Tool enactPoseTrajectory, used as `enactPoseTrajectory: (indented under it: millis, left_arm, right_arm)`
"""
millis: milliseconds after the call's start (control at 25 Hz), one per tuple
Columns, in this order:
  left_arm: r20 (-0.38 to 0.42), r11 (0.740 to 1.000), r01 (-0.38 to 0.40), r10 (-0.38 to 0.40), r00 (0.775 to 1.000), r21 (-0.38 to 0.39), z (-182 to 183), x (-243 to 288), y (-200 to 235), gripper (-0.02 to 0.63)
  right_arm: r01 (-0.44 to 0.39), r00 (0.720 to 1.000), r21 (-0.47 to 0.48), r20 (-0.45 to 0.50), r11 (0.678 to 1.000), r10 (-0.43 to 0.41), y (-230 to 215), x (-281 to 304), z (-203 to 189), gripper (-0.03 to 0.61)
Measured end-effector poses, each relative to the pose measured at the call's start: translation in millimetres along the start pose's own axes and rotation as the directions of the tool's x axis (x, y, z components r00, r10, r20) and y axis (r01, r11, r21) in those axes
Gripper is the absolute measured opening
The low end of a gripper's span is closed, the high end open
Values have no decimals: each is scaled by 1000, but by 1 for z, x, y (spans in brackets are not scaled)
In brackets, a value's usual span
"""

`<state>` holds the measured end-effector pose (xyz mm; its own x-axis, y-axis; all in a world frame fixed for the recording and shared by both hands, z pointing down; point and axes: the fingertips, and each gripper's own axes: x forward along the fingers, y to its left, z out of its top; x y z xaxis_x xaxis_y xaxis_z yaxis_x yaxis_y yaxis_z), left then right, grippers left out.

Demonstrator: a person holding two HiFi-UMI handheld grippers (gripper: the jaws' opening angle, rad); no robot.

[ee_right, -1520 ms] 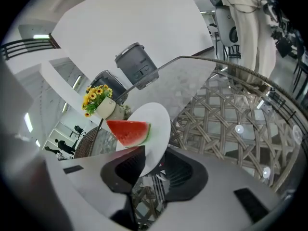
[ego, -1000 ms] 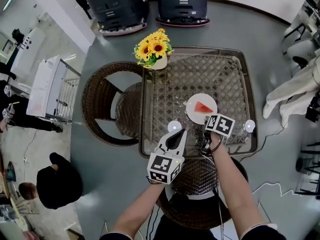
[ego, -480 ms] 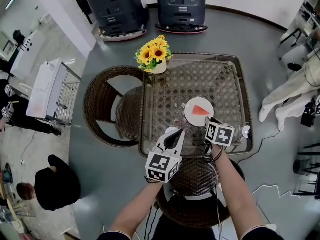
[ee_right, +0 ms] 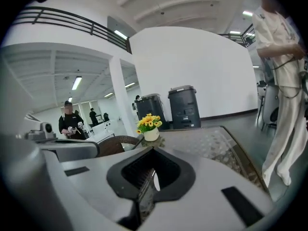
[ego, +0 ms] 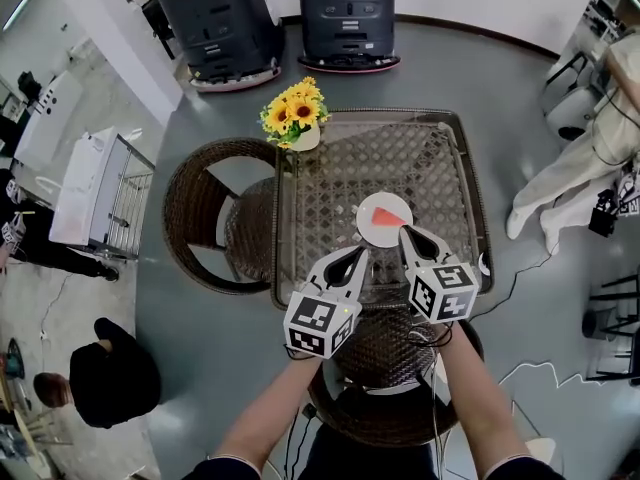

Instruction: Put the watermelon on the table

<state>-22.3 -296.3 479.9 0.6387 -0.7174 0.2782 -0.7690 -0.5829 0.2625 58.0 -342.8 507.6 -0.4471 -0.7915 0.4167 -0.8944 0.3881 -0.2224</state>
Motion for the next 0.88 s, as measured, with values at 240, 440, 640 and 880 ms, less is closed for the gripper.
enactPoseTrajectory:
  millis: [240,440,640,880]
  left_arm:
    - [-2,998,60,-60,998,16,16,-5,-22,5]
    - [-1,995,94,-94,996,23,25,-10,-35,5]
    - [5,994,106,-106,994,29,30,-15,-38,5]
    - [2,994,110,-110,994,28,28,-16,-41,5]
  right_arm:
    - [-62,992,-76,101,995,70,27,-39,29,5]
    - [-85,984,-101,151,991,100,41,-62,42,5]
    - [-90,980,-118,167,989,110,49,-75,42,5]
    - [-98,978,-150,170,984,124,52,-79,41,5]
